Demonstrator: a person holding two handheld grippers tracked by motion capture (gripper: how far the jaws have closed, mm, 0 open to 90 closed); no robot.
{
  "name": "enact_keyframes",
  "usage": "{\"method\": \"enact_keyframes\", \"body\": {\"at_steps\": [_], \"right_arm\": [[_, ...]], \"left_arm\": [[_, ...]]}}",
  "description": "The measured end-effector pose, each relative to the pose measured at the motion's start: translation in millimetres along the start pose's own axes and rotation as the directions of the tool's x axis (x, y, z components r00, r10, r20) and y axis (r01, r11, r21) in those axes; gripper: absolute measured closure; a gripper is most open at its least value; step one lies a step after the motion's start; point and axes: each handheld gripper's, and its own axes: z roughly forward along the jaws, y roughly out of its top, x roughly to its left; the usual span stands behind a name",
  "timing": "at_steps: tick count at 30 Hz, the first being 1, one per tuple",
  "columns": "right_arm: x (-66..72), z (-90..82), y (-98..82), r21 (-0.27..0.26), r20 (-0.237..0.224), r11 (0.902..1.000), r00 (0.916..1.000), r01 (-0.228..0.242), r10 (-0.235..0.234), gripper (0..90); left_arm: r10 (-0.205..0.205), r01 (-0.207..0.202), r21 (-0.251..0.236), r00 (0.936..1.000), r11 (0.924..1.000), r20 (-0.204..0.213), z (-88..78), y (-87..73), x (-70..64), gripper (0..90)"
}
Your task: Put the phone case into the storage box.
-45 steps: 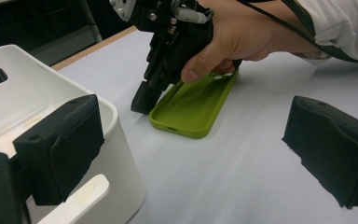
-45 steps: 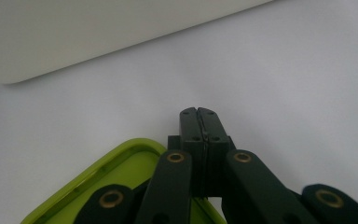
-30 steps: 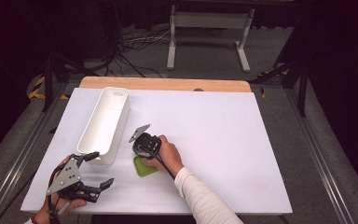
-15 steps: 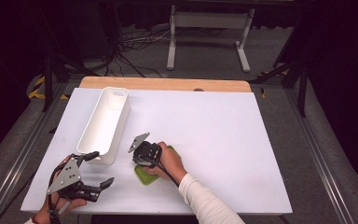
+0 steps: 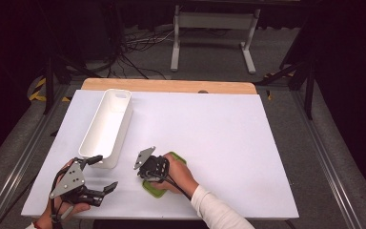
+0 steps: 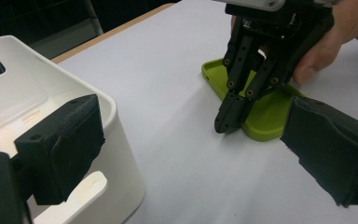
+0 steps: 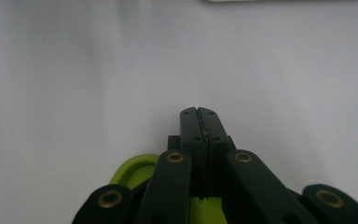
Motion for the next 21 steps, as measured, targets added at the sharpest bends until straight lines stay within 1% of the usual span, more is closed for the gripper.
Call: {"method": "enact_keyframes", "body": {"at_steps": [3,4,6,8,9,12,16,21], "right_arm": [[2.4,-3.0,-2.4,0.008,-0.007,0.9998,0.9998,0.021,-0.021,90.0],[3.7,-3.8,-3.4,0.006,-0.01,0.9998,0.9998,0.016,-0.016,90.0],[6.1,-5.9,-6.0,0.004,-0.014,0.9997,0.9996,0.026,-0.026,90.0],[8.6,-7.9,-8.7,0.0,-0.009,0.9997,0.9996,0.025,-0.025,90.0],[9.4,-8.9,-10.0,-0.001,-0.014,0.9997,0.9996,0.026,-0.026,90.0],[11.2,-13.6,-13.6,0.001,-0.008,0.9993,0.9993,0.036,-0.036,90.0],[12.7,-19.9,-16.5,-0.003,-0.006,0.9992,0.9992,0.041,-0.041,89.7],[15.1,-24.5,-20.0,0.0,-0.016,0.9989,0.9987,0.048,-0.048,89.4]], "left_arm": [[0.003,-0.003,0.001,1.0,1.0,-0.001,-0.1,-0.1,-0.3,6.1],[0.0,0.0,0.0,1.0,1.0,-0.002,-0.3,-0.2,-0.1,6.1],[-0.009,0.009,0.001,1.0,1.0,0.002,-0.1,-0.5,0.3,6.1],[-0.007,0.007,0.007,1.0,1.0,0.001,0.1,-0.6,0.6,6.1],[-0.005,0.005,0.012,1.0,0.9999,0.003,0.4,-0.6,0.6,6.2],[-0.017,0.017,0.014,0.9998,0.9998,0.006,1.9,-0.8,-0.1,6.3],[-0.016,0.016,0.019,0.9998,0.9997,0.013,3.5,-0.6,-1.2,6.3],[-0.015,0.015,0.024,0.9997,0.9996,0.019,3.8,-0.8,-1.2,6.3]]}}
